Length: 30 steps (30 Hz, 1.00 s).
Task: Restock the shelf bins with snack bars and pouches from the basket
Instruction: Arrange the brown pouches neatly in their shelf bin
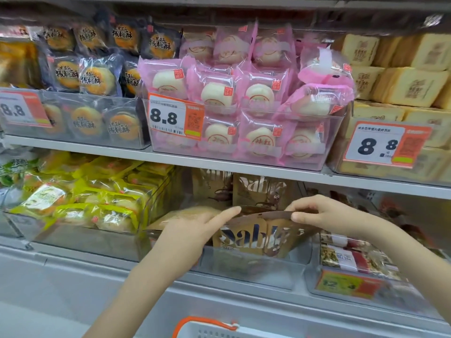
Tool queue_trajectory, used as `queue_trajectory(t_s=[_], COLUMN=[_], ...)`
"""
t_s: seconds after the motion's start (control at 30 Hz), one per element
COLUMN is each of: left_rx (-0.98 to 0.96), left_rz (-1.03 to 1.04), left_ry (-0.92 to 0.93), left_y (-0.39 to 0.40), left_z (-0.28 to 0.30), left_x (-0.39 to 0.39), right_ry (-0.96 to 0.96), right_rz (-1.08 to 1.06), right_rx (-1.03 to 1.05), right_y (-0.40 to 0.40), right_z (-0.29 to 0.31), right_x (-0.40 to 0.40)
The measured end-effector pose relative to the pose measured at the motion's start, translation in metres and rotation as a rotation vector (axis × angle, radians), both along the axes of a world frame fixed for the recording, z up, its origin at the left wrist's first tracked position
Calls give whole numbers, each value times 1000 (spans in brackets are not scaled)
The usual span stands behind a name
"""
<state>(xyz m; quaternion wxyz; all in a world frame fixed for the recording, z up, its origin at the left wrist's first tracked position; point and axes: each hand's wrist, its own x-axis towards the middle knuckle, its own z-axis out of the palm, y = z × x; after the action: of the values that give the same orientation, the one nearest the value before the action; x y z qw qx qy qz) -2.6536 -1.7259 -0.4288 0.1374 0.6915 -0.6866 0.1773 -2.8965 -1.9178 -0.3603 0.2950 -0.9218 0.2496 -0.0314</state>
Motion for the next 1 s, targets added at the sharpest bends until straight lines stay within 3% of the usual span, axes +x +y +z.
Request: queue_trajectory(t_s=[0.17,0.27,0.43,0.63,0.8,1.0], left_rx=[-84,-90,-40,-12,19,-7], left_rz=[-100,-114,-89,3,-12,-26], left_ry=[-124,-88,13,-94,-138,-152], left_y=[4,7,13,9,13,14], left_z=[1,0,3,4,5,8], left_x=[-12,-16,-24,-25,-24,-23], right_ry=[86,96,28,89,55,-21], right_rz=[0,-57,-302,-507,-732,-707], right_rx=[104,74,-317,-523,-545,-618], right_y=[-11,-17,-9,-24,-40,-51], right_z=[13,15,3,-16,-23,-35], right_x=[-11,-13,18,55,77,78])
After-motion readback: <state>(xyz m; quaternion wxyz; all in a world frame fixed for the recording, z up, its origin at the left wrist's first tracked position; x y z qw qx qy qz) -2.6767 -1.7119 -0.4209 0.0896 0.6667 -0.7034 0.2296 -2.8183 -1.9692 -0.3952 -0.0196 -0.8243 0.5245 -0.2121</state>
